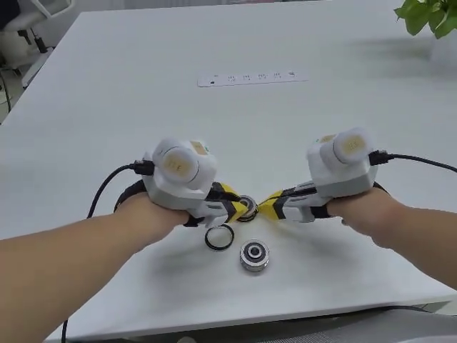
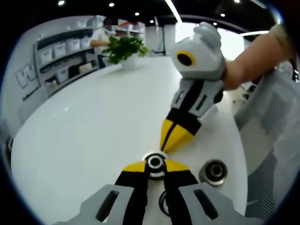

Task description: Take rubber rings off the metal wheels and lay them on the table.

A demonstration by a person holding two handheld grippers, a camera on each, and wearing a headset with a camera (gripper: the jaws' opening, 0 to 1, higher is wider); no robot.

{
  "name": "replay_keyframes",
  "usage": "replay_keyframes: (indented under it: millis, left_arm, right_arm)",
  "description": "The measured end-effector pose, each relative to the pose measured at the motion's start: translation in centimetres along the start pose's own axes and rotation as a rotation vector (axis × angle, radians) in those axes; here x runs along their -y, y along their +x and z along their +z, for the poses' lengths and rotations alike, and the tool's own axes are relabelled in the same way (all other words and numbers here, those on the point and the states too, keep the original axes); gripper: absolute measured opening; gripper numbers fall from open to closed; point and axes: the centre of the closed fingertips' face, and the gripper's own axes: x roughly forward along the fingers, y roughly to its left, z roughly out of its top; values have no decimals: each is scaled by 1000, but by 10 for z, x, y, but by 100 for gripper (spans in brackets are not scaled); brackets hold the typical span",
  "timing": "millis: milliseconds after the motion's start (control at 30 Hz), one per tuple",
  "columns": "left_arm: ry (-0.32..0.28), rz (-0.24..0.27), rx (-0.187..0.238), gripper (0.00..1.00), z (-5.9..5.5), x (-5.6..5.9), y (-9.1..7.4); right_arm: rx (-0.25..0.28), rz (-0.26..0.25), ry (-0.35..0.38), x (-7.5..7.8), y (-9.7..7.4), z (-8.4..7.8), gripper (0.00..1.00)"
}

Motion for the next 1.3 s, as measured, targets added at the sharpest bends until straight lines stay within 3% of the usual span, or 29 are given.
replay_keyframes:
  millis: [100,200,933,1033,1100,1167,1300]
  left_arm:
    - [-3,4,-5,13,0,1,0]
    - [1,2,-6,13,1,2,1]
    - [21,15,-21,12,1,3,1]
    - [22,15,-21,12,1,3,1]
    - [26,15,-19,12,1,3,1]
    - [23,15,-18,12,1,4,1]
    - [21,16,-16,12,2,4,1]
  right_arm:
    - [14,-1,45,2,-2,1,0]
    - [63,8,136,4,-4,8,0]
    - [68,26,183,-7,-4,10,0]
    - [69,46,193,-13,-1,12,0]
    - [138,122,225,-24,-1,29,0]
    - [115,95,158,-22,-1,30,0]
    - [107,79,177,-16,-1,23,0]
